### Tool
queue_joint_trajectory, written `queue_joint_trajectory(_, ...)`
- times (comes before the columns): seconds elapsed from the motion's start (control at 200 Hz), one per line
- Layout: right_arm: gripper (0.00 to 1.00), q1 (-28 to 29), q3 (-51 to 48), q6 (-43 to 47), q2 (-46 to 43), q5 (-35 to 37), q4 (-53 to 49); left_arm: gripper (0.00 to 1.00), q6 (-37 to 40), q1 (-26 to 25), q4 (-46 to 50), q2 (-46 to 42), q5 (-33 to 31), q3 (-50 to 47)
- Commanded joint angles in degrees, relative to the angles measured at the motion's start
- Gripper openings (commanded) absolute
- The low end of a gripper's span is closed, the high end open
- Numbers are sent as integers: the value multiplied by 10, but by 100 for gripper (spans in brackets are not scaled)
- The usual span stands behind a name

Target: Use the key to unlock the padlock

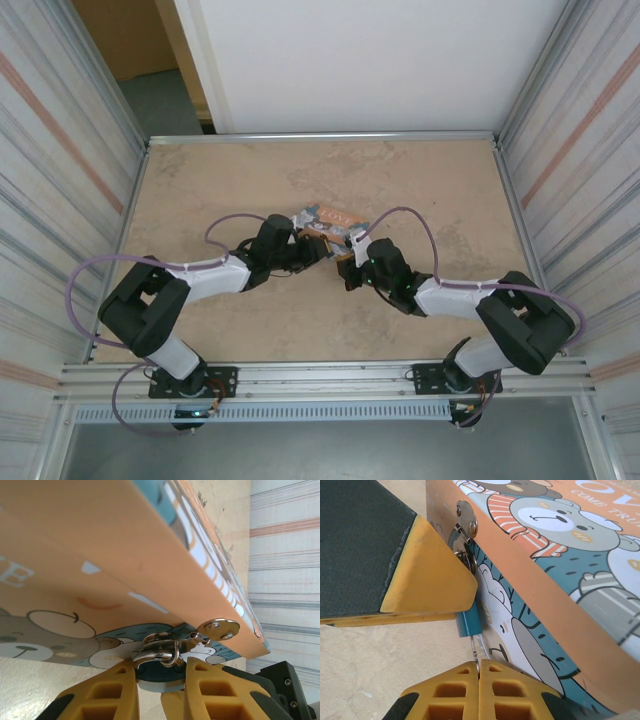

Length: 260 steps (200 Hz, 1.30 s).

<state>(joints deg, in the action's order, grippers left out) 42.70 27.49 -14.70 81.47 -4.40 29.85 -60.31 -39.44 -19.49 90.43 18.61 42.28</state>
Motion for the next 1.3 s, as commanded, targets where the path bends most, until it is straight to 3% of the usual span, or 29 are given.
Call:
queue_joint_trajectory(0.0,0,-8,57,32,1,5,72,15,0,-24,16,-4,72,16)
queue_joint_trajectory(0.336,0,-11,62,65,2,28,60,15,-2,-26,24,-5,75,20)
queue_joint_trajectory(0.757,0,-47,69,-40,31,-120,95,15,-7,-27,18,3,68,17)
queue_joint_trajectory(1.298,0,-47,85,-18,24,-103,74,15,5,-33,32,10,54,10)
